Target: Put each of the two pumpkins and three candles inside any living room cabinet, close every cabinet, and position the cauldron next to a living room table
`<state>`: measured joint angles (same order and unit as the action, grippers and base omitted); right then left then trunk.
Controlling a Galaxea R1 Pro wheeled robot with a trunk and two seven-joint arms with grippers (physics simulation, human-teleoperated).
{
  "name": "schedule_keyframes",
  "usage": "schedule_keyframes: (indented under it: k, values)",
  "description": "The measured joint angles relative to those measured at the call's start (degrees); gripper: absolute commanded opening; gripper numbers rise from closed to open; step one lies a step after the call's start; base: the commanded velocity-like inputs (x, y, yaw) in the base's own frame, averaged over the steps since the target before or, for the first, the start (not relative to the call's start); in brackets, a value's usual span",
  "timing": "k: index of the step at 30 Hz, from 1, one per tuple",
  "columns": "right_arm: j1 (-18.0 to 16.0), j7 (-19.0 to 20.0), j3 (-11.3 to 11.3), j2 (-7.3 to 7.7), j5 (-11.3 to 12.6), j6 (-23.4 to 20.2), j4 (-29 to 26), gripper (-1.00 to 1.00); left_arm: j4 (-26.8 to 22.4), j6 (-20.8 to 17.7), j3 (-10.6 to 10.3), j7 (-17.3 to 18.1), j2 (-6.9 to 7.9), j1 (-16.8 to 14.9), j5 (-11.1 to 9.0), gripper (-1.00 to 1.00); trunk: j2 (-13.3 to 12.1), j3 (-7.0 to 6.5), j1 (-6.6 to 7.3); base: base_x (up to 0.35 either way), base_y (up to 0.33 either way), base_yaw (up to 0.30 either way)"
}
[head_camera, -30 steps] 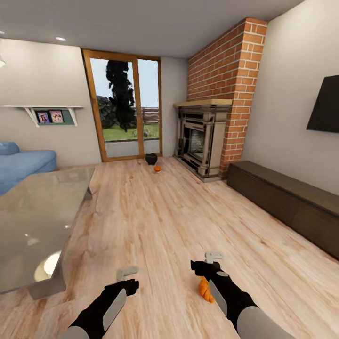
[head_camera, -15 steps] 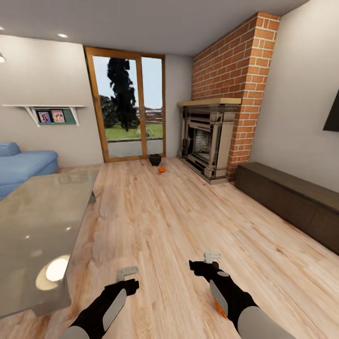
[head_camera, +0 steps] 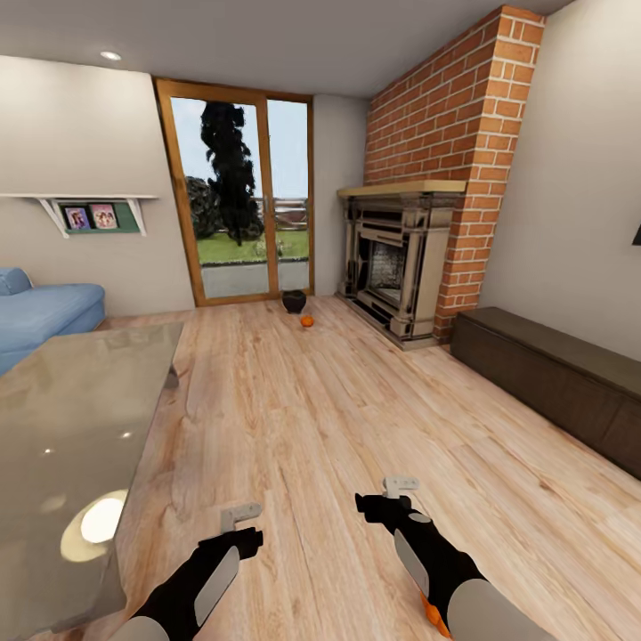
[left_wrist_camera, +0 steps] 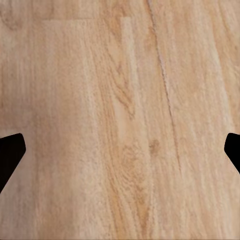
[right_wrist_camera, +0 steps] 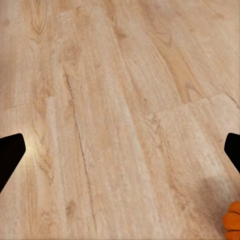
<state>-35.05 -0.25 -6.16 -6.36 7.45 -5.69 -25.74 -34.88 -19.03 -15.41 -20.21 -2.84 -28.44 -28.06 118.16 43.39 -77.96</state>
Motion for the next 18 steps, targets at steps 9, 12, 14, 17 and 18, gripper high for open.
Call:
schedule_keyframes:
  k: [9, 12, 14, 17, 18]
  values:
    - [0.0, -0.04, 0.0, -0.01, -0.05, -0.1, 0.0, 1.0, 0.0, 0.0, -0.01, 0.0, 0.02, 0.0, 0.0, 1.0, 0.0, 0.83, -0.01, 0.008, 0.0, 0.0]
    - [0.0, -0.05, 0.0, -0.01, -0.05, -0.1, 0.0, 1.0, 0.0, 0.0, -0.01, 0.0, 0.02, 0.0, 0.0, 1.0, 0.0, 1.11, 0.0, 0.078, 0.0, 0.0]
    - [0.0, -0.05, -0.01, -0.01, -0.05, -0.1, 0.0, 1.0, 0.0, 0.0, -0.01, 0.0, 0.04, 0.0, 0.0, 1.0, 0.0, 1.3, 0.01, 0.184, 0.02, 0.0]
    - [0.0, -0.03, -0.01, 0.21, -0.1, 0.15, 0.0, 1.0, 0.0, -0.01, 0.0, 0.0, 0.06, 0.0, 0.0, 1.0, 0.0, 1.57, 0.02, 0.267, 0.069, 0.0]
    - [0.0, 0.0, -0.01, 0.32, -0.15, 0.36, 0.0, 1.0, 0.0, -0.01, 0.0, -0.01, 0.06, 0.0, 0.0, 1.0, 0.0, 1.67, 0.02, 0.3, 0.088, 0.0]
